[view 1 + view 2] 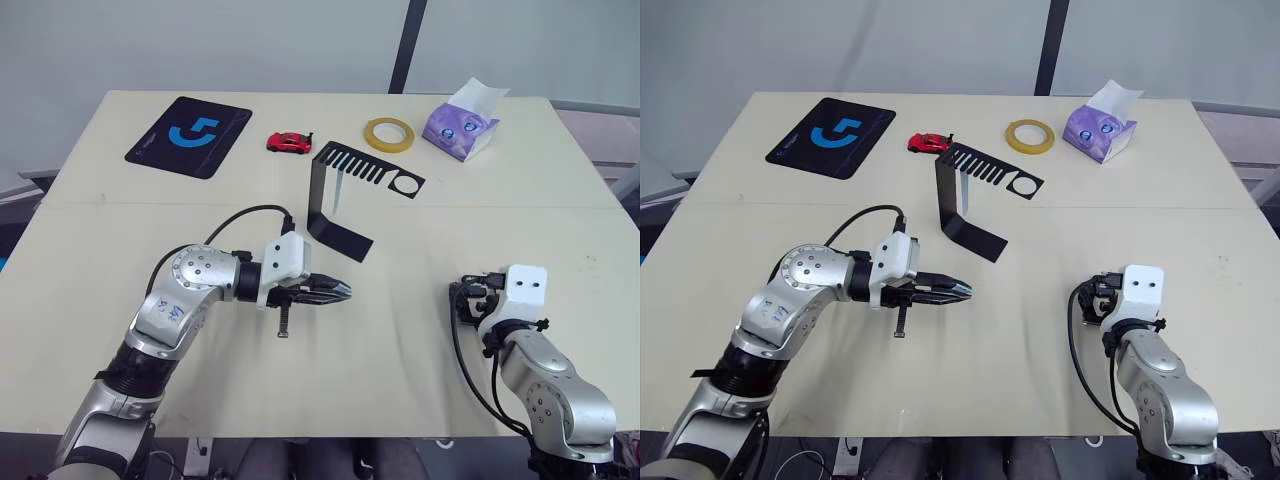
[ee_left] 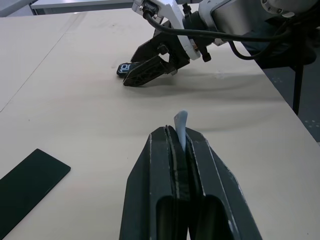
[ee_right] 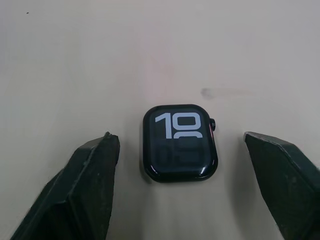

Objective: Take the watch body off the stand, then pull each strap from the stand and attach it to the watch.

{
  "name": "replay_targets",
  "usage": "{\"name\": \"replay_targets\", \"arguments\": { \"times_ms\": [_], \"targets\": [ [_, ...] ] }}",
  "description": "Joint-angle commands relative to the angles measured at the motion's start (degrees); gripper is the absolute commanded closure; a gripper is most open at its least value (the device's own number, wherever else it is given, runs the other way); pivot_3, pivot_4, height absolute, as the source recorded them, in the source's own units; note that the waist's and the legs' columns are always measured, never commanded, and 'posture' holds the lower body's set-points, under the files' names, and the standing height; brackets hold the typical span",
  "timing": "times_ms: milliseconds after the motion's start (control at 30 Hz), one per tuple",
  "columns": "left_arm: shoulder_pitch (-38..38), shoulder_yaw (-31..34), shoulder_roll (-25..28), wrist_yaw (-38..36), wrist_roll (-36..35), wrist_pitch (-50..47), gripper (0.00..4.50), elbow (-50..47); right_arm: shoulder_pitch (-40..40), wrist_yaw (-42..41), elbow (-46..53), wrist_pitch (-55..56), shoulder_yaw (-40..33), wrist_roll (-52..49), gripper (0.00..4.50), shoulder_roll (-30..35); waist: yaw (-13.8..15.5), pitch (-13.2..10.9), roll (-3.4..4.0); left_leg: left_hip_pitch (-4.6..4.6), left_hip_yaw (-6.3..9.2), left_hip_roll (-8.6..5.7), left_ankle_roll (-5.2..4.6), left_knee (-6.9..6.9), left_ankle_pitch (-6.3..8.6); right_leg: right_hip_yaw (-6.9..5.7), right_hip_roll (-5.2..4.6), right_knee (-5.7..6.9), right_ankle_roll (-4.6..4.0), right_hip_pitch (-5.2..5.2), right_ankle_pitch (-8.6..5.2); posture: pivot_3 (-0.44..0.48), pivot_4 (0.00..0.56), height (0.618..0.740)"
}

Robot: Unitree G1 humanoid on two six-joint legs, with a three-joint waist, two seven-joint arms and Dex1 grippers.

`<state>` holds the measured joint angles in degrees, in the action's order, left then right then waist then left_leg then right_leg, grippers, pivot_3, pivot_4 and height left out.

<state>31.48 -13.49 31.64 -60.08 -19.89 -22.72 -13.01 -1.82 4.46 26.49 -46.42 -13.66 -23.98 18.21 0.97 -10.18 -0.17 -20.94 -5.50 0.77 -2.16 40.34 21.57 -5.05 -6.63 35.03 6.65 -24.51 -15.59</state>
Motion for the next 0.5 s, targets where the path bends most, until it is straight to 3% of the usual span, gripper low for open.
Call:
{"name": "replay_targets", "arguments": {
  "times_ms": [33,67,100,333,500],
  "targets": [
    [1.21,1.05,-0.2,0.24,-0.37,0.31,4.5,-1.74,0.98,0.02,-0.2,-1.06,-0.63,1.48,2.3,-0.18,0.16,0.0,0.0,0.0,0.0,0.0,0.0,0.0,0.0,0.0,0.0,0.0,0.0,0.0,0.0,0.0,0.15,0.738],
    [1.23,1.05,-0.16,0.3,-0.3,0.35,4.5,-1.66,1.14,-0.11,0.35,-1.31,-0.55,1.61,2.84,-0.02,0.21,0.0,-0.01,0.0,0.0,-0.01,0.0,0.0,0.0,0.0,-0.01,0.0,0.0,0.0,0.0,0.0,0.15,0.738],
    [1.24,1.05,-0.13,0.34,-0.26,0.37,4.5,-1.61,1.24,-0.23,0.73,-1.5,-0.52,1.75,2.97,0.07,0.25,0.0,-0.01,0.0,0.0,-0.01,0.0,0.0,0.0,0.0,-0.01,-0.01,0.0,0.01,0.0,0.0,0.15,0.738],
    [1.31,0.99,0.85,-0.27,2.08,4.18,4.5,1.06,-0.28,-5.69,7.88,-7.7,1.19,0.1,2.97,6.04,0.21,0.0,0.0,-0.01,0.0,-0.01,0.0,0.0,0.0,-0.01,0.01,-0.01,0.0,-0.01,0.0,0.0,0.15,0.738],
    [2.35,0.22,1.1,-1.27,6.99,14.33,4.5,6.22,-8.39,-18.55,11.44,-21.12,0.97,-14.38,2.97,12.55,-0.25,0.0,0.0,-0.01,-0.04,0.01,0.0,0.01,0.0,0.01,0.01,0.0,0.0,-0.04,0.0,0.0,0.15,0.738]
  ]
}}
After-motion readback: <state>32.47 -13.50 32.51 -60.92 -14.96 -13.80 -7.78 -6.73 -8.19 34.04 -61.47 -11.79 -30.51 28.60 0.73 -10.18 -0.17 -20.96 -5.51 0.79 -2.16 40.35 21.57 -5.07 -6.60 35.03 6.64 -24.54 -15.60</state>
